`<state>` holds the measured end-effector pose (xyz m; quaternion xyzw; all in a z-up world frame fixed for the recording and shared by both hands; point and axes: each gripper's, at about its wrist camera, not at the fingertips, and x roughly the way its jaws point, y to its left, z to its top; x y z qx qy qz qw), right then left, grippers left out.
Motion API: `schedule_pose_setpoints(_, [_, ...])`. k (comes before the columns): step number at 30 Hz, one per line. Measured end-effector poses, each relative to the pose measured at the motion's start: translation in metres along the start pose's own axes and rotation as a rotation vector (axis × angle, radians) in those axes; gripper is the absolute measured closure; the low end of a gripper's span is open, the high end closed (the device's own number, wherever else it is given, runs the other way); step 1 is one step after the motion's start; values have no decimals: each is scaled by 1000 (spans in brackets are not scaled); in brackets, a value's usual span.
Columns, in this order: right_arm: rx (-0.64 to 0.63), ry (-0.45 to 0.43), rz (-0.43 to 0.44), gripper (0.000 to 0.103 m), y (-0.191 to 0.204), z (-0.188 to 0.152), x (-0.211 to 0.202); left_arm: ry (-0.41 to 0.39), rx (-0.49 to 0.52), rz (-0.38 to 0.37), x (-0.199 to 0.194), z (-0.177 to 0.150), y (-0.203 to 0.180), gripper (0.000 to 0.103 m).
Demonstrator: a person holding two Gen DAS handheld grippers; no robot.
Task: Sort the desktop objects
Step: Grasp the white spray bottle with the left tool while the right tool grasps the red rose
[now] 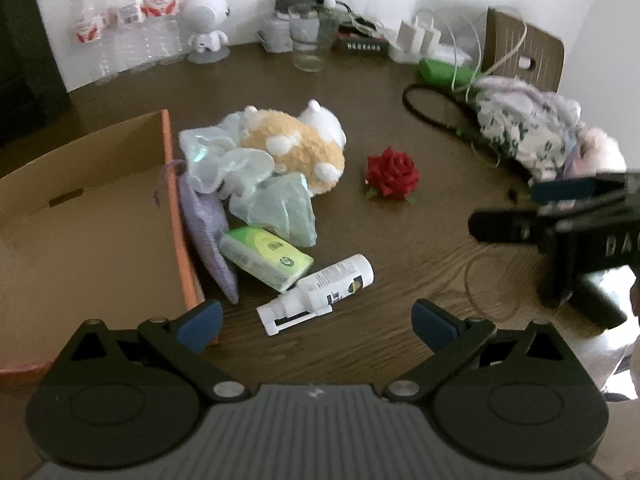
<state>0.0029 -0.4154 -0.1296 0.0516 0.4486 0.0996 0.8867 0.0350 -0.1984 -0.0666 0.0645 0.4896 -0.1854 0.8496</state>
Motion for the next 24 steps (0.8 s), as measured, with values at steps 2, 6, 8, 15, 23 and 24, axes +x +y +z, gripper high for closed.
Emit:
schedule_pose_setpoints(2, [-5,4,-6,0,-6,3,7,18,16,5,9,1,-4,1])
schedule_pose_setpoints(6, [-23,18,-15,0,-14,10,24,45,66,0,24,4,-12,3])
schedule_pose_setpoints(8, [-22,24,-8,0,-17,14,35,56,94,2,31,5,-15,6])
schedule_pose_setpoints(15, [-60,30,-11,2,-24,32,70,120,84,36,61,5,-15,22])
schedule_pose_setpoints(23, [-104,14,-19,12,-28,34,99,122,67,65,78,8,-16,28])
schedule_pose_setpoints(24, [-111,11,-21,12,-29,34,103,129,62,63,80,8,-16,28])
